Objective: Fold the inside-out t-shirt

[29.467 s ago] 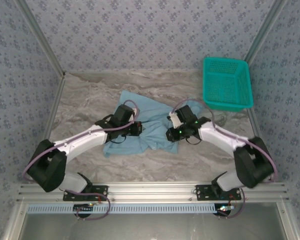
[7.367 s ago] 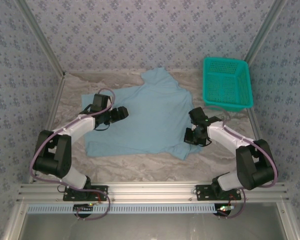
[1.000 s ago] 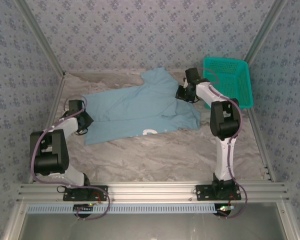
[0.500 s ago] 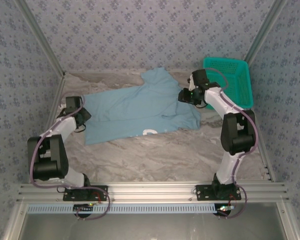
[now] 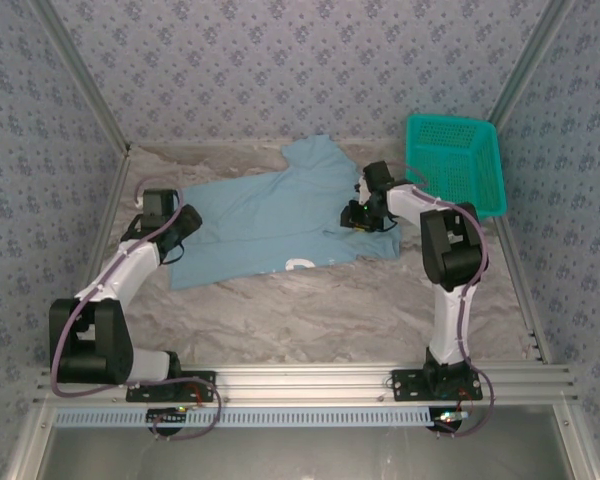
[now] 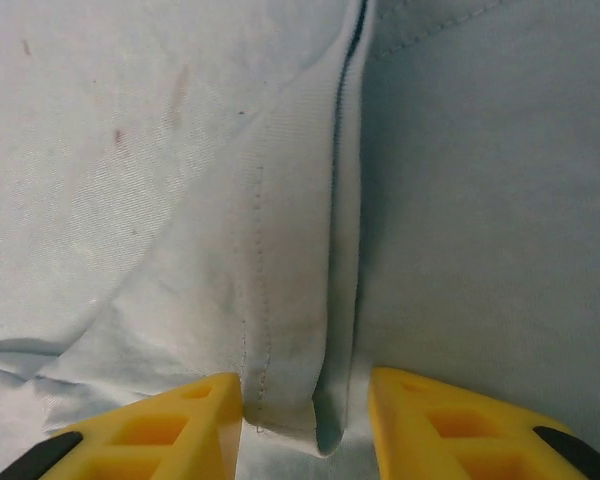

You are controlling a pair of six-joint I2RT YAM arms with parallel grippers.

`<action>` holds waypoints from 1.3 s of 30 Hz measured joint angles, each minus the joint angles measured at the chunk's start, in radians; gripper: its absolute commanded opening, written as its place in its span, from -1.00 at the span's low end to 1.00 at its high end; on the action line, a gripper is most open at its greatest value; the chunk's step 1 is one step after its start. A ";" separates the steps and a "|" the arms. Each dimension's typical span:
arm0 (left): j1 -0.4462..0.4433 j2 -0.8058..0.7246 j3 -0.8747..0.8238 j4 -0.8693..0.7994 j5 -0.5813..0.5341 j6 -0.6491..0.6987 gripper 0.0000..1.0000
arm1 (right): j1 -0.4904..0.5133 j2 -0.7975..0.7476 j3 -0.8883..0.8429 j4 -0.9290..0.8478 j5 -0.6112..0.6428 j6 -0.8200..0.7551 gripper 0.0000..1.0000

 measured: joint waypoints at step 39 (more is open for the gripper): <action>-0.003 0.007 -0.021 -0.022 0.054 0.023 0.34 | 0.033 0.089 0.200 0.165 -0.107 0.148 -0.23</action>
